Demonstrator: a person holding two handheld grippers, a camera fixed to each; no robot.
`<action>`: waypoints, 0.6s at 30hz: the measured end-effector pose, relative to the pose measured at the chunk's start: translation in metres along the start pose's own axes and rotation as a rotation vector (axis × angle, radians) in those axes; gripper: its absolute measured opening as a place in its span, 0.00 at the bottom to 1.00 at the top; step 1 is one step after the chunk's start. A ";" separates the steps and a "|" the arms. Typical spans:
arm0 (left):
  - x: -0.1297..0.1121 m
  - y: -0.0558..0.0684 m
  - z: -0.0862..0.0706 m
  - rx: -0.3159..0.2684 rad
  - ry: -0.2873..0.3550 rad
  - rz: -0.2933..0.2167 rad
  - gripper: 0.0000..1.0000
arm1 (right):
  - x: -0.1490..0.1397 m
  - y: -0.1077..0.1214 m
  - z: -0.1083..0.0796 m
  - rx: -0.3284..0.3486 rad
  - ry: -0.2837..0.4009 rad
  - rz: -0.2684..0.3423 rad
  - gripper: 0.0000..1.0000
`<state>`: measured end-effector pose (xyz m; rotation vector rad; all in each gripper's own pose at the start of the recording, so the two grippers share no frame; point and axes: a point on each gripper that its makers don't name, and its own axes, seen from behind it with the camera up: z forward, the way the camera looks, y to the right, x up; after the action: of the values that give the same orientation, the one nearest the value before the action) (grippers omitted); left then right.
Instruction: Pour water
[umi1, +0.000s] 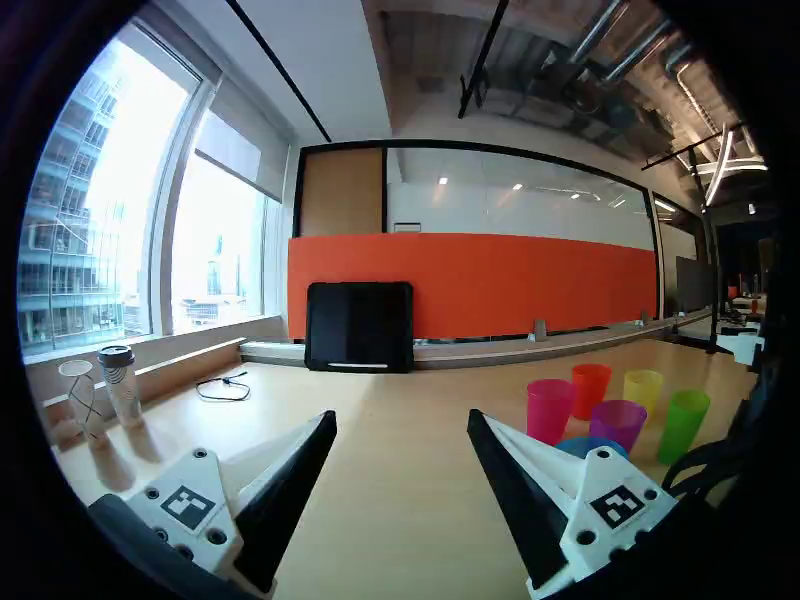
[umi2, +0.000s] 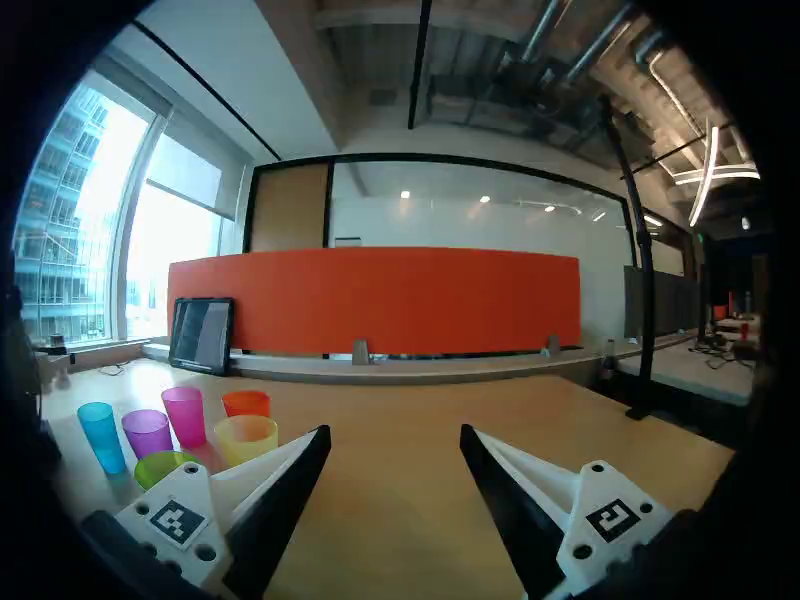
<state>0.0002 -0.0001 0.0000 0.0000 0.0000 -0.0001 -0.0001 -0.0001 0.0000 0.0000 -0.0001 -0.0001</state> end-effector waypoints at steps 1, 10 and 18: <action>0.001 0.000 0.000 0.000 0.000 0.000 0.98 | 0.000 0.000 0.000 0.000 0.000 0.000 1.00; 0.000 -0.001 0.001 -0.004 0.000 -0.005 0.98 | 0.001 -0.002 0.001 0.006 -0.006 -0.013 1.00; 0.017 -0.010 0.005 0.013 0.003 -0.035 0.97 | 0.043 -0.009 0.003 0.040 0.014 -0.040 1.00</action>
<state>0.0169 -0.0097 0.0049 0.0134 0.0030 -0.0351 0.0426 -0.0090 0.0027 0.0404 0.0143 -0.0405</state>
